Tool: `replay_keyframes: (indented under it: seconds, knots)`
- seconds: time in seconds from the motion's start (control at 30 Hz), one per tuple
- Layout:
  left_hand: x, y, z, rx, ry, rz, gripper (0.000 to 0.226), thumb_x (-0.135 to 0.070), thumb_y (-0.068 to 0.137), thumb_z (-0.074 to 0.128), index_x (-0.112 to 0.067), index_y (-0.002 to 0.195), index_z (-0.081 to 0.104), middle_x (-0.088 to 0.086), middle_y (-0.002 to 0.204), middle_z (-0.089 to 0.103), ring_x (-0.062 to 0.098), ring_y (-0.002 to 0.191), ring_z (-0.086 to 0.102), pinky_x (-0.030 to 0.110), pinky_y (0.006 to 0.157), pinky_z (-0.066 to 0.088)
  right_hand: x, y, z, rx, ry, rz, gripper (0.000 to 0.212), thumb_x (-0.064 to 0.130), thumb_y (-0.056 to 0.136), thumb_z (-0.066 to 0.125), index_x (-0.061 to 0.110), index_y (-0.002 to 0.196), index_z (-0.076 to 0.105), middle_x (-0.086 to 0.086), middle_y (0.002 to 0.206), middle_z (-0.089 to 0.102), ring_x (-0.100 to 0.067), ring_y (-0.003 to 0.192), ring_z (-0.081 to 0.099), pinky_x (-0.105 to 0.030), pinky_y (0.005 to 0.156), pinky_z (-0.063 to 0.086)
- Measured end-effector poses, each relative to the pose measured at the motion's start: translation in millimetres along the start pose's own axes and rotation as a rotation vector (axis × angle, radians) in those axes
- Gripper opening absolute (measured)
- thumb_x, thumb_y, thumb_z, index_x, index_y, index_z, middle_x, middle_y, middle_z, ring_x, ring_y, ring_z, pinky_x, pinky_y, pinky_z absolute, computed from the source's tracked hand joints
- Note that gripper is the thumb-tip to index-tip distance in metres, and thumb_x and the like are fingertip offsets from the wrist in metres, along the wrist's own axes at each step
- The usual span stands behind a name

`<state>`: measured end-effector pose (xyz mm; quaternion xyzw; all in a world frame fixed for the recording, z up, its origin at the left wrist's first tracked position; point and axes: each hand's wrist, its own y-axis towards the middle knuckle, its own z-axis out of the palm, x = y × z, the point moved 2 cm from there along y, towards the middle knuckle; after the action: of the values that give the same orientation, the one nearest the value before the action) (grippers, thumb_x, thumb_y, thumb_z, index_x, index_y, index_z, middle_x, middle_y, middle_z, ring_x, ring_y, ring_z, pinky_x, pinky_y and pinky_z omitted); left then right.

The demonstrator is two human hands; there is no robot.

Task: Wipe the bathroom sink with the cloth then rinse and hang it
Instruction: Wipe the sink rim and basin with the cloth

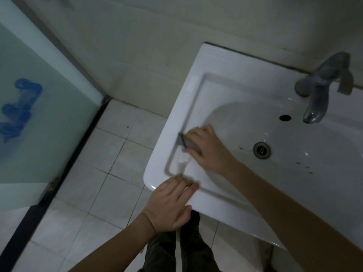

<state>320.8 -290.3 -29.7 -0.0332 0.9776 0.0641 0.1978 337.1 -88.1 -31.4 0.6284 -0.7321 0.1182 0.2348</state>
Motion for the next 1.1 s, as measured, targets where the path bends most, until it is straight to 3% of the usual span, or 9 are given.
replay_keyframes:
  seconds: [0.17, 0.3, 0.43, 0.53, 0.67, 0.8, 0.9, 1.0, 1.1]
  knots:
    - [0.7, -0.9, 4.9, -0.056, 0.016, 0.023, 0.051, -0.029, 0.084, 0.048, -0.004, 0.126, 0.063, 0.014, 0.114, 0.067, 0.027, 0.106, 0.059, 0.037, 0.107, 0.039, -73.0, 73.8, -22.2, -0.223, -0.129, 0.247, 0.025, 0.031, 0.084, 0.064, 0.008, 0.092, 0.061, -0.013, 0.093, 0.061, -0.032, 0.083, 0.054, -0.033, 0.074, 0.024]
    - [-0.8, -1.5, 1.6, -0.043, 0.002, 0.024, 0.051, -0.028, 0.084, 0.049, -0.003, 0.126, 0.062, 0.014, 0.115, 0.066, 0.028, 0.107, 0.058, 0.037, 0.109, 0.037, -75.5, 90.4, -27.3, -0.247, -0.197, 0.399, 0.027, 0.034, 0.086, 0.059, 0.008, 0.092, 0.061, -0.014, 0.095, 0.060, -0.032, 0.089, 0.054, -0.033, 0.074, 0.021]
    - [-3.7, -0.4, -5.5, -0.002, 0.002, 0.012, 0.051, -0.027, 0.085, 0.051, -0.004, 0.130, 0.059, 0.014, 0.118, 0.064, 0.028, 0.109, 0.058, 0.036, 0.110, 0.036, -22.8, 33.4, -5.4, -0.234, -0.061, 0.345, 0.026, 0.029, 0.083, 0.060, 0.006, 0.095, 0.061, -0.014, 0.093, 0.056, -0.033, 0.085, 0.052, -0.033, 0.076, 0.025]
    - [-7.0, 0.7, -16.5, 0.029, -0.070, -0.002, 0.050, -0.023, 0.089, 0.050, -0.005, 0.135, 0.055, 0.013, 0.123, 0.061, 0.027, 0.115, 0.054, 0.037, 0.109, 0.036, 7.8, 2.0, 6.5, -0.141, 0.032, 0.310, 0.033, 0.033, 0.088, 0.059, 0.009, 0.109, 0.060, -0.006, 0.102, 0.057, -0.030, 0.094, 0.048, -0.024, 0.082, 0.024]
    - [6.1, 17.8, -54.9, -0.114, -0.163, -0.041, 0.045, -0.016, 0.089, 0.054, -0.004, 0.132, 0.056, 0.011, 0.128, 0.056, 0.024, 0.121, 0.050, 0.035, 0.108, 0.037, 8.4, 2.4, 7.1, -0.113, 0.080, 0.323, 0.036, 0.039, 0.086, 0.060, 0.010, 0.108, 0.062, -0.005, 0.101, 0.057, -0.030, 0.094, 0.049, -0.023, 0.082, 0.025]
    - [48.6, 48.9, -67.2, -0.272, -0.195, -0.375, 0.051, -0.027, 0.095, 0.051, -0.010, 0.142, 0.044, 0.011, 0.141, 0.036, 0.020, 0.128, 0.036, 0.027, 0.108, 0.032, -0.4, 8.7, -16.4, -0.212, 0.253, 0.385, 0.021, 0.029, 0.078, 0.071, 0.010, 0.086, 0.068, -0.002, 0.081, 0.058, -0.026, 0.081, 0.058, -0.037, 0.077, 0.041]
    - [65.9, 55.4, -48.5, -0.253, -0.334, -0.521, 0.052, -0.023, 0.099, 0.049, -0.012, 0.148, 0.035, 0.008, 0.147, 0.030, 0.010, 0.127, 0.035, 0.020, 0.109, 0.032, -13.2, 31.5, -35.7, -0.340, 0.155, 0.382, 0.019, 0.023, 0.082, 0.071, 0.006, 0.087, 0.065, -0.005, 0.083, 0.058, -0.024, 0.081, 0.054, -0.034, 0.076, 0.032]
    - [72.0, 54.5, -42.5, -0.271, -0.356, -0.555, 0.048, -0.015, 0.101, 0.044, -0.008, 0.148, 0.036, 0.006, 0.147, 0.036, 0.008, 0.127, 0.039, 0.004, 0.104, 0.025, -25.9, 57.8, -24.6, -0.242, 0.011, 0.424, 0.020, 0.021, 0.088, 0.059, 0.002, 0.096, 0.061, -0.017, 0.098, 0.061, -0.034, 0.093, 0.053, -0.036, 0.082, 0.029]
    - [76.0, 54.0, -42.7, -0.279, -0.407, -0.645, 0.048, -0.012, 0.100, 0.044, -0.009, 0.147, 0.038, 0.005, 0.148, 0.040, 0.008, 0.130, 0.040, 0.003, 0.104, 0.023, -6.1, 38.4, -6.3, -0.195, 0.034, 0.456, 0.022, 0.020, 0.086, 0.059, 0.001, 0.095, 0.059, -0.020, 0.097, 0.058, -0.034, 0.091, 0.049, -0.034, 0.082, 0.029]
